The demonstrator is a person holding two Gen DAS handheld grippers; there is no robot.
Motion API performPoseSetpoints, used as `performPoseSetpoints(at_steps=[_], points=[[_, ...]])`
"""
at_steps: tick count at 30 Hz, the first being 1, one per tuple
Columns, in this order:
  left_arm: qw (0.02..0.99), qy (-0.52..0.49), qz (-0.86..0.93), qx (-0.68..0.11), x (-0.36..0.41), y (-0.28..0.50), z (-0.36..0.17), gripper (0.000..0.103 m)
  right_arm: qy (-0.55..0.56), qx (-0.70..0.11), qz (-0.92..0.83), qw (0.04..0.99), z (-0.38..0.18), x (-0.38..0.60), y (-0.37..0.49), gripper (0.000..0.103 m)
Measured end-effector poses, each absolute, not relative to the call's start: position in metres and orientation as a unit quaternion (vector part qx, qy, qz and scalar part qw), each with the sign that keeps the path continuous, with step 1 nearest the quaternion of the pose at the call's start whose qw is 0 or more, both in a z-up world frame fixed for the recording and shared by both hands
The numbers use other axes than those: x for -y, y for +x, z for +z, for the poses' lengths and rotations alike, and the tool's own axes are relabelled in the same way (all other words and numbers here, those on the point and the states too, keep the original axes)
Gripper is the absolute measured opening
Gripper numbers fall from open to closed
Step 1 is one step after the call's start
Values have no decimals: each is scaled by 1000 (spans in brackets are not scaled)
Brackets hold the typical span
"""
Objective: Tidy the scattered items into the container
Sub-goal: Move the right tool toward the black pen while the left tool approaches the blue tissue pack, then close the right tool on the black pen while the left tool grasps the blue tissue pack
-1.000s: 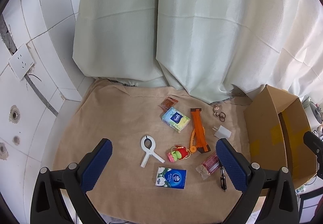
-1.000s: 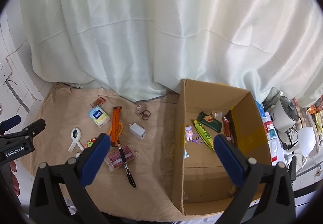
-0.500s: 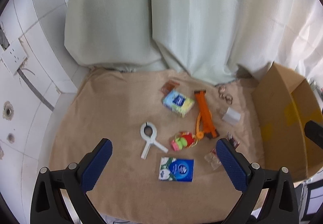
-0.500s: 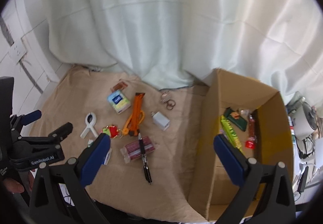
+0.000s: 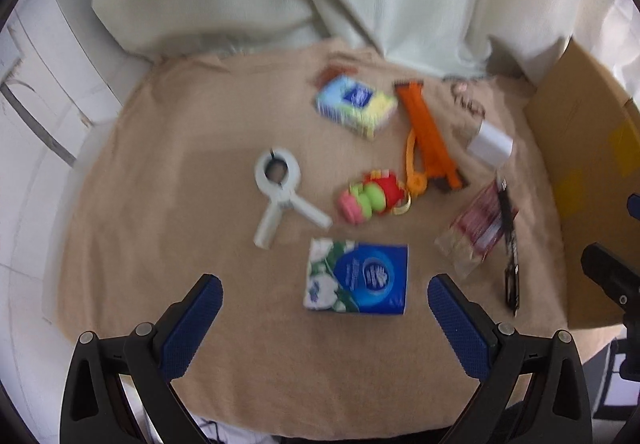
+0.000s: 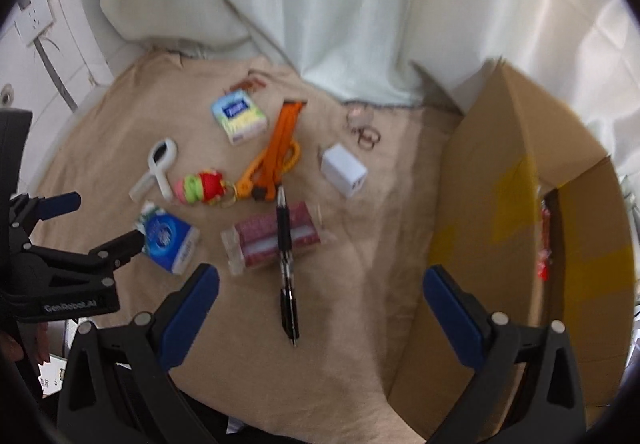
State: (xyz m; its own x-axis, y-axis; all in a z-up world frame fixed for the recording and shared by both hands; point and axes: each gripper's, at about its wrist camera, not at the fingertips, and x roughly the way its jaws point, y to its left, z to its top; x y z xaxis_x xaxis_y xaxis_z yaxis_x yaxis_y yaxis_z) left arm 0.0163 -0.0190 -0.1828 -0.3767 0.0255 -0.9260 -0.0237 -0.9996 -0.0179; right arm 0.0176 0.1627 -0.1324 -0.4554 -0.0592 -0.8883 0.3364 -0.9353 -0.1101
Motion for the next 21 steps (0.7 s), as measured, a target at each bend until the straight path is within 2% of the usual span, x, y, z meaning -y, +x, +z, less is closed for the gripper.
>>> performPoseSetpoints(at_steps=[3, 7, 9, 10, 11, 21], points=[[16, -563, 827, 4, 19, 16, -203, 103, 505, -166, -837, 130, -142, -154, 21, 101], [28, -561, 827, -15, 12, 15, -223, 103, 506, -149, -835, 157, -151, -151, 21, 100], [29, -565, 824, -18, 11, 15, -229, 103, 522, -136, -826, 161, -161, -152, 16, 91], [29, -567, 823, -19, 10, 14, -232, 103, 529, -127, -824, 162, -166, -153, 13, 83], [28, -567, 823, -20, 10, 14, -234, 103, 533, -121, -822, 162, -170, -155, 11, 82], [31, -574, 818, -12, 9, 6, -248, 103, 552, -113, -810, 162, -201, -162, 0, 81]])
